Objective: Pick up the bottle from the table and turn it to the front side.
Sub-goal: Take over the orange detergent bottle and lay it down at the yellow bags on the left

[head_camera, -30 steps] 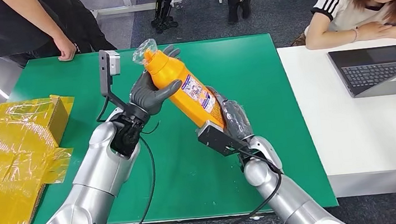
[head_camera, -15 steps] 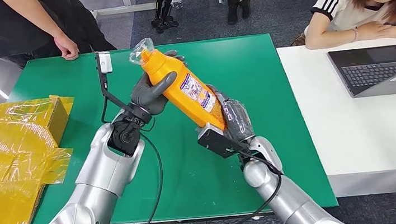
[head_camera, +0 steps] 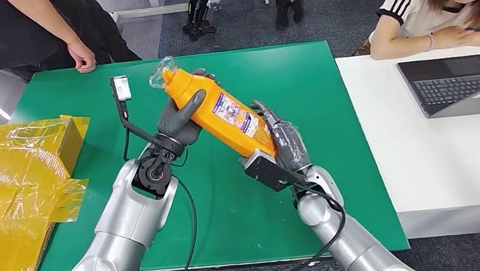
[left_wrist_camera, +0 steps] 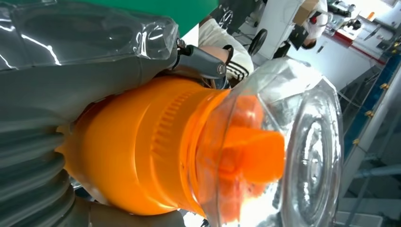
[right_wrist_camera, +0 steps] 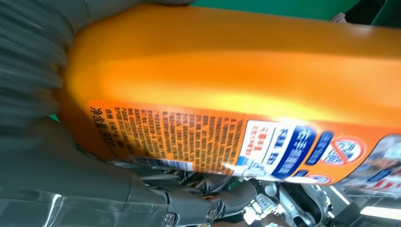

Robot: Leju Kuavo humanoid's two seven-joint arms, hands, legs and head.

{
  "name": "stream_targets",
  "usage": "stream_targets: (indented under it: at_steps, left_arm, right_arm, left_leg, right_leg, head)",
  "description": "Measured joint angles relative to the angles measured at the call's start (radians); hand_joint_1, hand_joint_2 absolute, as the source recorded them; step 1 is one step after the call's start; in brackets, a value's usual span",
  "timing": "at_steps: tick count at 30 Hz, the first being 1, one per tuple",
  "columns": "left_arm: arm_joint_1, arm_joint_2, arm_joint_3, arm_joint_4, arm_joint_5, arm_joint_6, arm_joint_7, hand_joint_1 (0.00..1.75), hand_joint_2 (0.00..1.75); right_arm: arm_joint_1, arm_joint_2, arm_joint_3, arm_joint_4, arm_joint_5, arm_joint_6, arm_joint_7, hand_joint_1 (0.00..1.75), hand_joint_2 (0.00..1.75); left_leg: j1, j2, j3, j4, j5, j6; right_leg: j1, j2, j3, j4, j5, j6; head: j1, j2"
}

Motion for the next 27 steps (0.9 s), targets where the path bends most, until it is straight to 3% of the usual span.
stream_targets:
  at_steps: [8,13,16,19,22,27]
  left_arm:
    - [0.005,0.000,0.000,-0.008,-0.007,0.006,-0.014,1.75,1.75]
    - [0.000,0.015,-0.021,-0.009,-0.199,0.076,-0.131,1.75,1.75]
    - [-0.017,0.056,-0.039,-0.017,-0.489,0.196,-0.225,1.75,1.75]
    - [-0.042,0.117,-0.041,-0.042,-0.737,0.301,-0.267,1.75,1.75]
    - [-0.089,0.193,-0.041,-0.100,-0.965,0.402,-0.270,1.75,1.75]
    - [-0.150,0.280,-0.040,-0.199,-1.159,0.499,-0.253,1.75,1.75]
  right_arm:
    - [0.001,0.000,-0.011,0.000,-0.020,0.005,-0.006,0.00,1.75]
    - [0.035,-0.004,-0.034,-0.031,-0.085,0.033,-0.021,0.00,1.75]
    - [0.094,-0.028,-0.053,-0.113,-0.154,0.060,-0.040,0.00,1.75]
    - [0.175,-0.067,-0.069,-0.240,-0.219,0.078,-0.065,0.00,1.75]
    - [0.260,-0.116,-0.078,-0.397,-0.277,0.079,-0.092,0.00,1.75]
    - [0.338,-0.174,-0.087,-0.568,-0.314,0.070,-0.123,0.00,1.75]
  left_leg:
    - [0.000,0.000,0.000,0.000,0.000,0.000]
    - [0.000,0.000,0.000,0.000,0.000,0.000]
    - [0.000,0.001,0.000,0.000,0.000,0.000]
    - [0.000,0.001,0.000,0.000,0.000,0.000]
    - [0.000,0.001,-0.002,0.000,0.000,0.000]
    - [0.000,0.001,-0.002,-0.001,0.000,0.000]
  right_leg:
    - [0.000,0.000,0.000,0.000,0.000,0.000]
    - [0.000,0.000,0.000,0.000,0.000,0.000]
    - [0.000,0.001,0.000,0.000,0.000,0.000]
    - [0.000,0.001,-0.001,0.000,0.000,0.000]
    - [0.000,0.001,-0.002,0.000,0.000,0.000]
    - [0.000,0.001,-0.002,0.000,0.000,0.000]
  head:
    - [0.000,0.000]
    - [0.000,0.000]
    - [0.000,0.000]
    - [0.000,0.000]
    - [0.000,0.000]
    - [0.000,0.000]
